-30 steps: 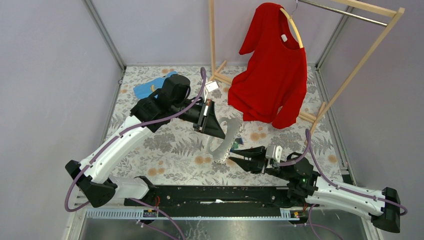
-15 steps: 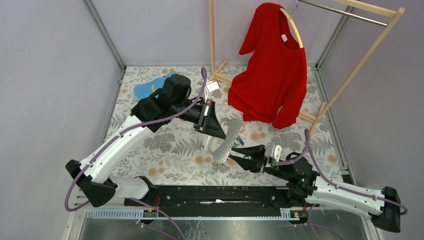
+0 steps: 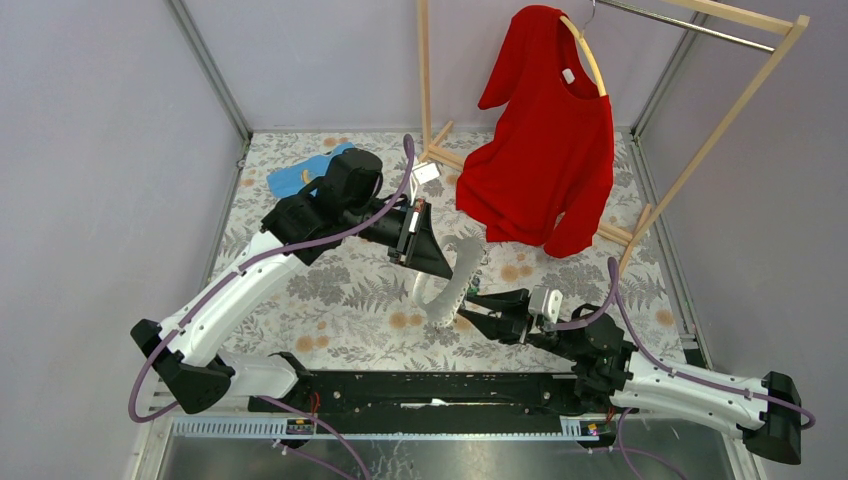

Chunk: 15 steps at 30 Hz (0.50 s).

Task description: Remove the keys from the keyring

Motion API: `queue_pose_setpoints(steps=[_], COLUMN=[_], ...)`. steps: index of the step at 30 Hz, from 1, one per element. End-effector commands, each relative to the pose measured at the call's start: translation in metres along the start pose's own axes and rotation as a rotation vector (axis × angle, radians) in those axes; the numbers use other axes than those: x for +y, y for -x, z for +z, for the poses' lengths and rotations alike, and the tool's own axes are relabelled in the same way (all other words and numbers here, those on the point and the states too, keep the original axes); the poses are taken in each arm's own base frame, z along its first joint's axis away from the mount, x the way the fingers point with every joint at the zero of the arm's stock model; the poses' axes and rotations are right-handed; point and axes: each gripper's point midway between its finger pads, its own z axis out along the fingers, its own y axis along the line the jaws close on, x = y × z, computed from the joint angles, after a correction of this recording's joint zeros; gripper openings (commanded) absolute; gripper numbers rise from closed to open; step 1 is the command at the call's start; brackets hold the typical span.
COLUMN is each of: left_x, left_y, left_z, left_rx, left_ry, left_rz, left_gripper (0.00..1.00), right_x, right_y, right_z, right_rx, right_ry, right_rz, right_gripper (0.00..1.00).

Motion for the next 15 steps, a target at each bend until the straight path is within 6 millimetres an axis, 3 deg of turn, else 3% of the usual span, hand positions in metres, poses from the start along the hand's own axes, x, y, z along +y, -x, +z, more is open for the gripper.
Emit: queue_pose_setpoints(steps=[1, 15], left_x=[-0.0200, -0.0205], left_y=[0.0119, 0.0119], left_z=[-0.0037, -0.0011], left_rx=[-0.038, -0.033], left_ry=[-0.036, -0.035], left_rz=[0.057, 0.058], left_gripper=[0.00, 0.00], right_x=[-0.0037, -0.0008], right_y=[0.0375, 0.0368], right_z=[0.0076, 0.0105], right_rx=[-0.108, -0.112], right_ry=[-0.015, -0.001], right_rz=[-0.008, 0.008], right_gripper=[0.35, 0.33])
